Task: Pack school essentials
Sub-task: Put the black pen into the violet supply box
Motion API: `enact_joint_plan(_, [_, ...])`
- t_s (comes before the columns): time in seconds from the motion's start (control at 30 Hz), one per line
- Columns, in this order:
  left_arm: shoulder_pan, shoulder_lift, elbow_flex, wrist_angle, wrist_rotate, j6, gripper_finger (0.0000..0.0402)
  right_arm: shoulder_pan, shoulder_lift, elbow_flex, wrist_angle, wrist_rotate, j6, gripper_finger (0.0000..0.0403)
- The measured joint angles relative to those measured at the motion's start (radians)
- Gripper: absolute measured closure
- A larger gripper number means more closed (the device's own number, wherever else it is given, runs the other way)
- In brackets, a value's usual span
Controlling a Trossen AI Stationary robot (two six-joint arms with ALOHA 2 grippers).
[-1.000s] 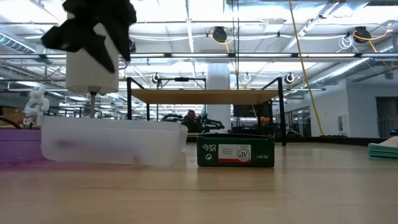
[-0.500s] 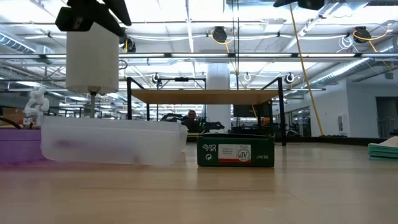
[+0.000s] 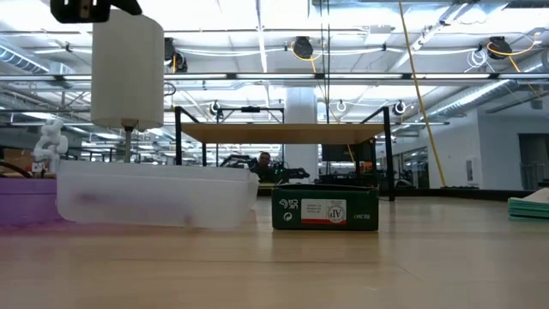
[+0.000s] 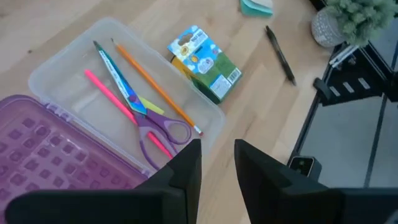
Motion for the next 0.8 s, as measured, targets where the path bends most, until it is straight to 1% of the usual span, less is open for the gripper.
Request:
enact_joint_plan(0.17, [-0.037, 0.0, 0.0, -0.002, -0.021, 0.018, 0.0305, 0.085, 0.071, 0.0, 0.013, -0.031, 0.196, 0.0152])
enact_joint_plan(0.3, [-0.052, 0.0, 0.0, -0.004, -0.024, 0.035, 0.0304, 0.145, 0.128, 0.0, 0.029, -0.058, 0.294, 0.0152])
enact_joint_plan(0.37, [-0.058, 0.0, 0.0, -0.004, -0.033, 0.043, 0.0305, 0.17, 0.156, 0.0, 0.038, -0.079, 0.322, 0.0152])
enact_joint_plan(0.53, [-0.064, 0.0, 0.0, -0.004, -0.043, 0.045, 0.0305, 0.218, 0.226, 0.0, 0.042, -0.091, 0.359, 0.0152])
enact_joint_plan(0.6, [-0.064, 0.0, 0.0, -0.004, -0.043, 0.046, 0.0304, 0.227, 0.255, 0.0, 0.051, -0.073, 0.377, 0.0152])
enact_joint_plan(0.8, [-0.064, 0.0, 0.0, -0.004, -0.048, 0.052, 0.0304, 0.237, 0.325, 0.0, 0.055, -0.081, 0.475, 0.0151])
